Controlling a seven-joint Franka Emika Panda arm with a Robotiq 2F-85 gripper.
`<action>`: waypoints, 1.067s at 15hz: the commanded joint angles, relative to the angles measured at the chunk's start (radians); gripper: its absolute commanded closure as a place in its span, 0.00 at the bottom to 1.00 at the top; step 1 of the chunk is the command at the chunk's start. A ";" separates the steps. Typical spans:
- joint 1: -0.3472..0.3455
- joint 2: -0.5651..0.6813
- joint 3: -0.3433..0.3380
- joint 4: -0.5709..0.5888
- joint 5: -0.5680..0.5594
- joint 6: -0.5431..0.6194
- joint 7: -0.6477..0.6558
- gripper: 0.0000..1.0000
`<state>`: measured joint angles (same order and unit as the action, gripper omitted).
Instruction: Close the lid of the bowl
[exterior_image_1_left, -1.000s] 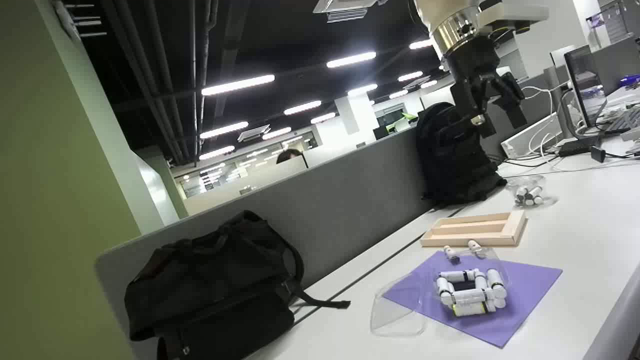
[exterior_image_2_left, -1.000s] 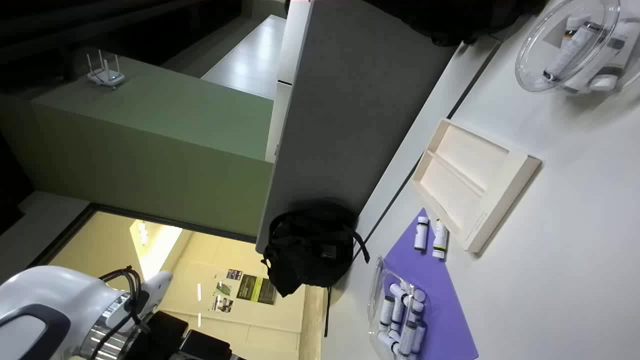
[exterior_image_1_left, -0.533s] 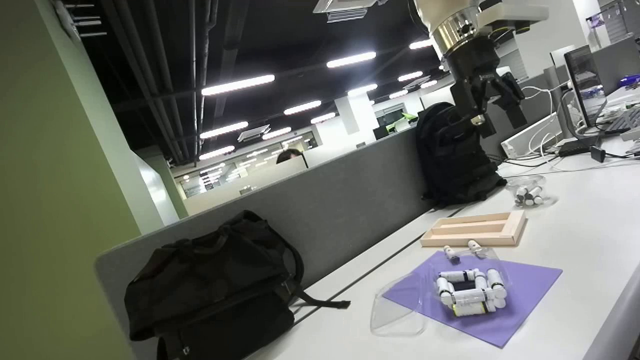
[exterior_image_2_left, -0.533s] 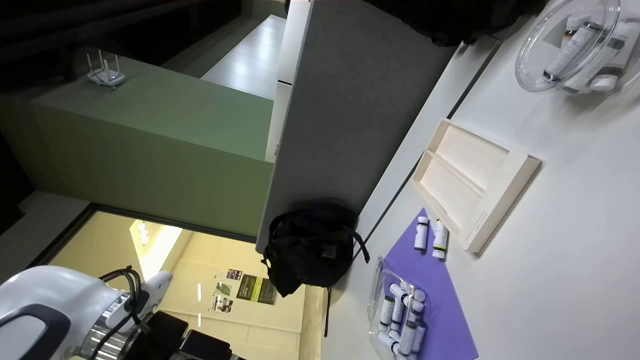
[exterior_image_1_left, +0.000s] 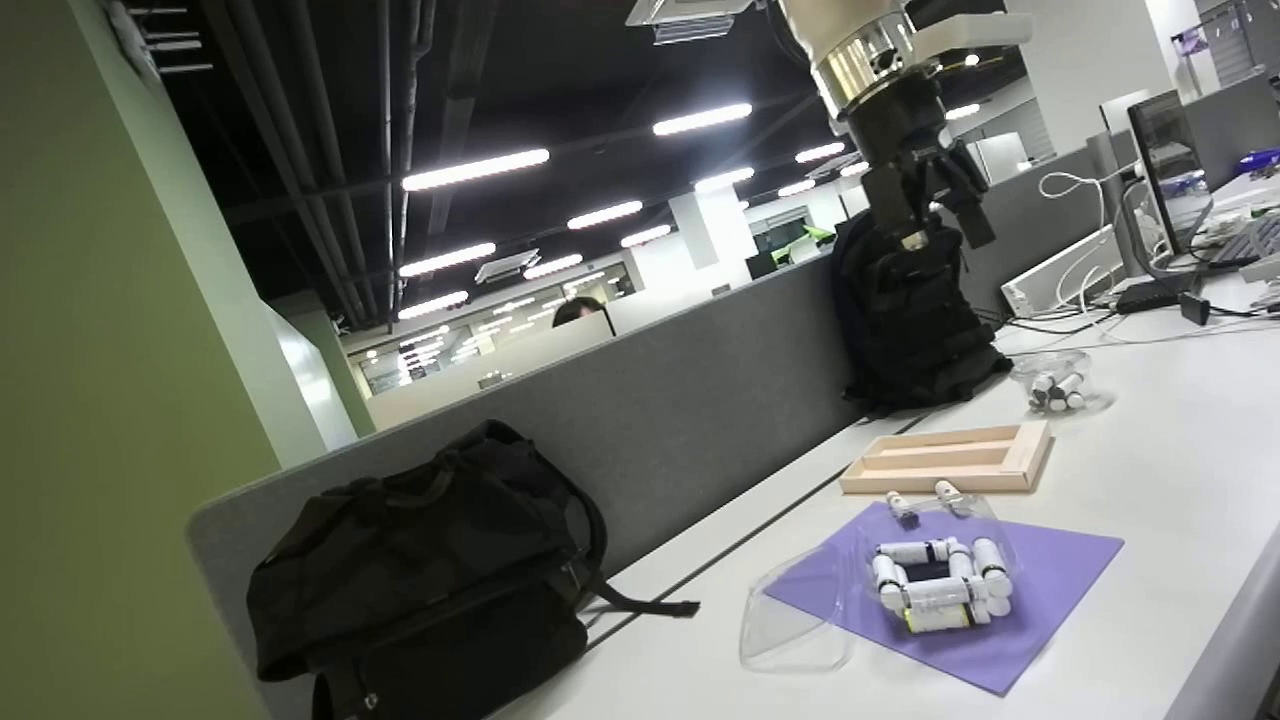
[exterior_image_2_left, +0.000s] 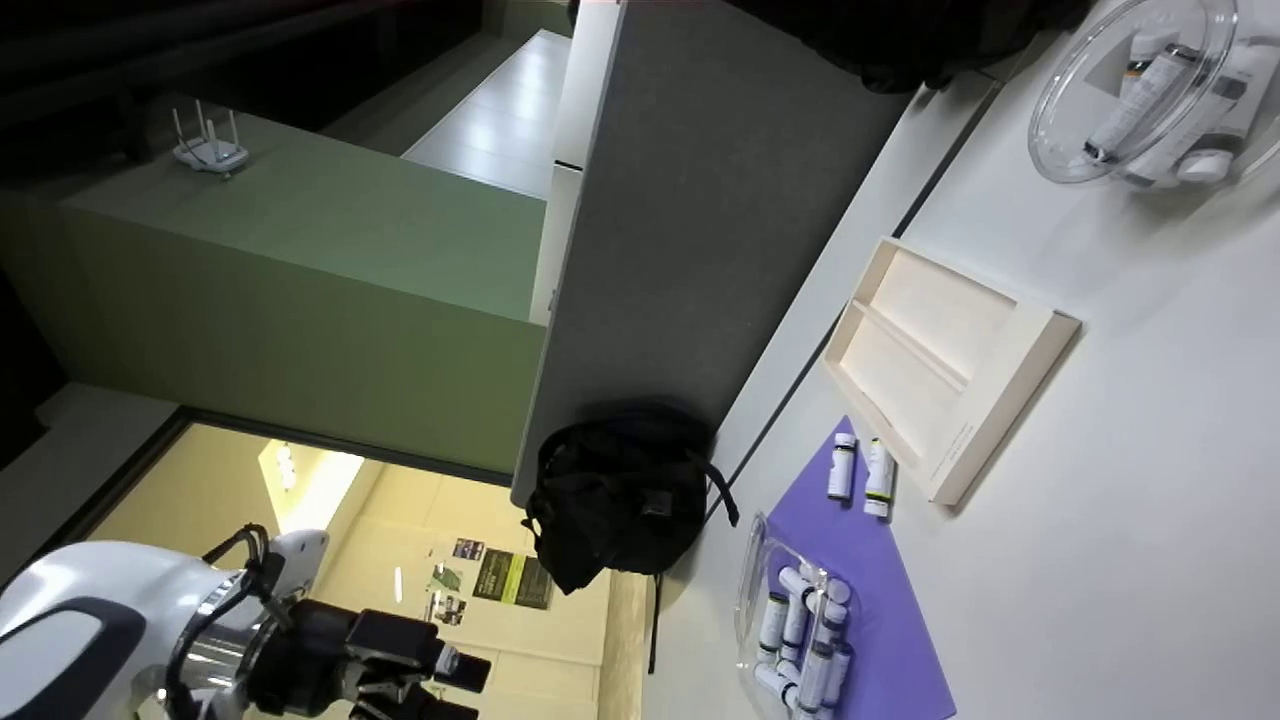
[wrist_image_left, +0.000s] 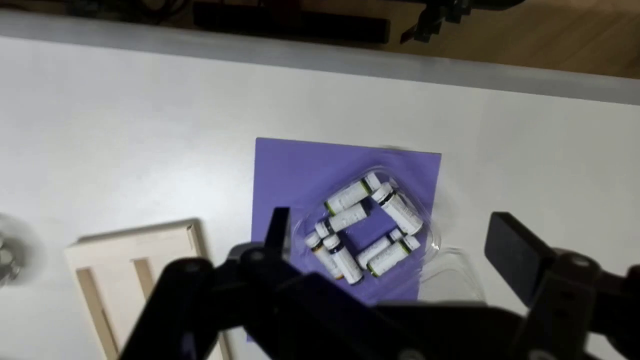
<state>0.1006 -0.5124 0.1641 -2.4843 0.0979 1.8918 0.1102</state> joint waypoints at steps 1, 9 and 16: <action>0.012 0.204 0.123 0.221 -0.165 -0.020 0.098 0.00; 0.132 0.670 0.264 0.572 -0.798 -0.084 0.284 0.00; 0.275 0.858 0.162 0.663 -1.012 -0.116 0.297 0.00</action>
<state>0.3435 0.3477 0.3612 -1.8251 -0.9249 1.7714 0.4131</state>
